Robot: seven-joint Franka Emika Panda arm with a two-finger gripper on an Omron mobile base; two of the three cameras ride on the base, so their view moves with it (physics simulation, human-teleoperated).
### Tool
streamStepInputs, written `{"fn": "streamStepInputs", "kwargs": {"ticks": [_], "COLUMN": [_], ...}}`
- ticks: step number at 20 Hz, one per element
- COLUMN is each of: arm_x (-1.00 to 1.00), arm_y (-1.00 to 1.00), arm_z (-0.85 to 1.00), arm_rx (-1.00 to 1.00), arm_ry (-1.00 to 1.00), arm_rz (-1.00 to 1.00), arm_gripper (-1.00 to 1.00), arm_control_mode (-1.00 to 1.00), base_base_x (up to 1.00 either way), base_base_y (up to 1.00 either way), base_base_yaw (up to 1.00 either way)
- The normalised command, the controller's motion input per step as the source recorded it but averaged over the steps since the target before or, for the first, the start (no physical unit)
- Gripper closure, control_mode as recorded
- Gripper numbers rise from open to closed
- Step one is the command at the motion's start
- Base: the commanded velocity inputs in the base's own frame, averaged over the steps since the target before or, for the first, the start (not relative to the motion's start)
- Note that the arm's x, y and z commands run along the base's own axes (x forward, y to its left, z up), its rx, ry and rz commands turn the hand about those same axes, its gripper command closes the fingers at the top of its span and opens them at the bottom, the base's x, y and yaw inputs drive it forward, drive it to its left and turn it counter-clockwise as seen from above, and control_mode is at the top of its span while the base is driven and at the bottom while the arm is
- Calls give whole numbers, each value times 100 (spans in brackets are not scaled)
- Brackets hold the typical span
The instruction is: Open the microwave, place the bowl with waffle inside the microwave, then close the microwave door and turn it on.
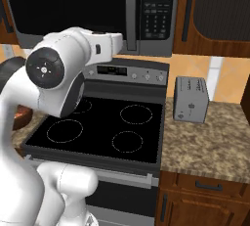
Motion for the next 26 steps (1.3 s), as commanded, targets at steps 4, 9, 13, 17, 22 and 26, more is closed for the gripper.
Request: {"fn": "streamStepInputs", "kwargs": {"ticks": [4,9,13,17,22,26], "arm_x": [21,32,34,37,51,64], "arm_y": [-7,-4,-1,-11,-17,-21], "arm_z": [0,4,8,1,0,0], "arm_rx": [1,1,1,1,0,0], "arm_ry": [0,0,0,0,1,2], "arm_rz": [0,0,0,0,0,0], "arm_gripper": [-100,-100,-100,-100,-100,-100], "arm_control_mode": [-100,-100,-100,-100,-100,-100], "base_base_x": [0,0,0,0,0,0], "base_base_y": [0,0,0,0,0,0], "base_base_yaw": [0,0,0,0,0,0]}}
